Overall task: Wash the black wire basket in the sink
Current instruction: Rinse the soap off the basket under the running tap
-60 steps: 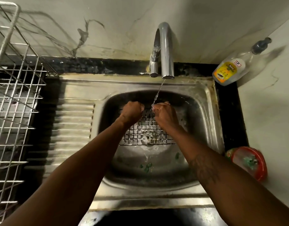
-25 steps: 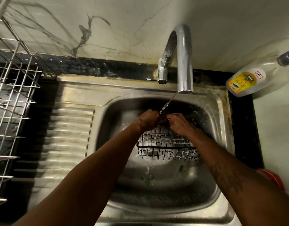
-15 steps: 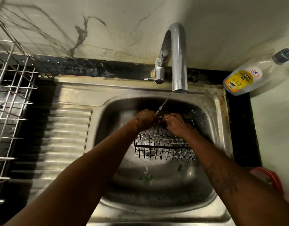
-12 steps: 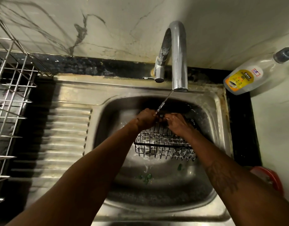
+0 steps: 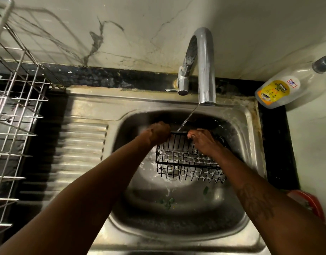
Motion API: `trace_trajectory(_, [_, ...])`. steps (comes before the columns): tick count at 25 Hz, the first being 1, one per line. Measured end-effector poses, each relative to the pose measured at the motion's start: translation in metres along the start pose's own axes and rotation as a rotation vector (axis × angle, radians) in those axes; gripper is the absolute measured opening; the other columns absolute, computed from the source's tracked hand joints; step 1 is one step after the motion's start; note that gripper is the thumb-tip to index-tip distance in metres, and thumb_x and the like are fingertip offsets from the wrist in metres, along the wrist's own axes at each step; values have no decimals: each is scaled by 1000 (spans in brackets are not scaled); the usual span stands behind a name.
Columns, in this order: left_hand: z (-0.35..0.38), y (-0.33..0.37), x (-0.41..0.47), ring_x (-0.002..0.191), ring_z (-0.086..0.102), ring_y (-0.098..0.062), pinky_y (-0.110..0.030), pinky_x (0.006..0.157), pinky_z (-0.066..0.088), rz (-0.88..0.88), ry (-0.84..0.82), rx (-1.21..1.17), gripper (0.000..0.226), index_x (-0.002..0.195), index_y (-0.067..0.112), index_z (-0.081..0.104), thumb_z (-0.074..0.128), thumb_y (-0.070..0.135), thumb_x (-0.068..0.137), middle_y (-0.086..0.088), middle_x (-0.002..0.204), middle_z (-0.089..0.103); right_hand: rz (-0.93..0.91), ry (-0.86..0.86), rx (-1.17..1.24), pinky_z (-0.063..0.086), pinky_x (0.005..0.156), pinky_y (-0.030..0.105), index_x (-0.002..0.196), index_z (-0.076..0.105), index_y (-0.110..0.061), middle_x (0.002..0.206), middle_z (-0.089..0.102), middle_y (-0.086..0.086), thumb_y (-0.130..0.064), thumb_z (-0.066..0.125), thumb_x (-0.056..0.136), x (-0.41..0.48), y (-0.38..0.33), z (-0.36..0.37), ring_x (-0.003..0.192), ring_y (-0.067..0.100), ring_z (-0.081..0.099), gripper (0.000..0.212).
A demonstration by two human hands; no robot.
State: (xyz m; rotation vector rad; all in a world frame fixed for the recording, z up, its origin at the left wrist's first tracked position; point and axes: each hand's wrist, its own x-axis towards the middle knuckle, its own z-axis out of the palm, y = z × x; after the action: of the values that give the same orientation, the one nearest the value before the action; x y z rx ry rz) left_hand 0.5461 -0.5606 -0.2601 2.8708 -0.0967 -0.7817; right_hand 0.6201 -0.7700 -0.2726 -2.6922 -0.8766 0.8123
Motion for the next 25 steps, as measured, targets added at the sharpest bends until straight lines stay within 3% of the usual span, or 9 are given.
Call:
trace_trajectory(2, [-10, 21, 2, 106, 65, -32, -38, 89, 55, 91, 71, -170, 33, 125, 13, 62, 49, 34, 103, -18, 119, 63, 3, -8, 29, 55, 91, 42, 121, 63, -35, 123, 65, 4, -31, 53, 94, 3, 3, 9, 109, 27, 64, 29])
trace_trajectory(4, [-23, 39, 2, 109, 64, -33, -34, 89, 54, 165, 63, -218, 33, 128, 5, 59, 50, 25, 104, -19, 118, 63, 42, -4, 35, 50, 100, 51, 132, 51, -41, 137, 58, 0, -47, 43, 85, 10, 9, 19, 124, 28, 57, 48])
trace_trajectory(6, [-28, 34, -1, 101, 67, -29, -27, 74, 55, 94, 81, -341, 26, 118, -5, 63, 54, 13, 101, -17, 106, 66, 14, -10, 6, 50, 101, 49, 132, 56, -38, 137, 57, 1, -27, 51, 89, 14, 7, 21, 124, 30, 57, 44])
trace_trajectory(7, [-27, 28, -4, 97, 69, -32, -31, 73, 56, 39, -29, -426, 25, 112, -6, 65, 55, 12, 100, -19, 104, 69, -38, -12, -1, 51, 100, 45, 128, 62, -34, 133, 60, 2, -13, 53, 92, 12, 0, 16, 120, 30, 58, 43])
trace_trajectory(9, [-24, 8, -11, 102, 68, -34, -36, 85, 54, 6, -80, -429, 28, 116, -1, 68, 54, 18, 100, -19, 111, 70, -133, -7, -36, 52, 97, 42, 125, 67, -29, 126, 64, 3, -3, 52, 93, 8, -20, 3, 114, 30, 61, 43])
trace_trajectory(13, [-13, -16, -23, 98, 71, -29, -33, 81, 59, -95, -94, -381, 28, 118, 7, 70, 55, 15, 96, -13, 109, 73, -192, -17, -139, 53, 89, 37, 126, 63, -35, 116, 69, 2, -12, 52, 97, 15, -44, -6, 104, 29, 64, 39])
trace_trajectory(16, [-10, -16, -26, 106, 68, -32, -34, 88, 55, -63, -76, -392, 31, 124, 6, 67, 54, 10, 97, -14, 119, 70, -221, -27, -123, 57, 84, 40, 123, 54, -44, 107, 70, -2, -16, 55, 89, 20, -66, -4, 97, 28, 67, 45])
trace_trajectory(23, [19, -29, -27, 97, 72, -25, -26, 74, 52, 21, -137, -383, 20, 106, 6, 70, 56, 19, 99, -9, 104, 74, -124, -155, -251, 52, 92, 41, 122, 67, -28, 122, 64, 2, -26, 43, 105, 19, -33, -15, 102, 22, 61, 29])
trace_trajectory(25, [12, -22, -33, 111, 66, -31, -31, 85, 50, -29, -69, -369, 25, 114, 2, 67, 52, 19, 101, -16, 116, 69, -78, -152, -173, 54, 90, 42, 117, 69, -28, 118, 66, 2, -23, 49, 102, 23, -35, -12, 99, 21, 62, 26])
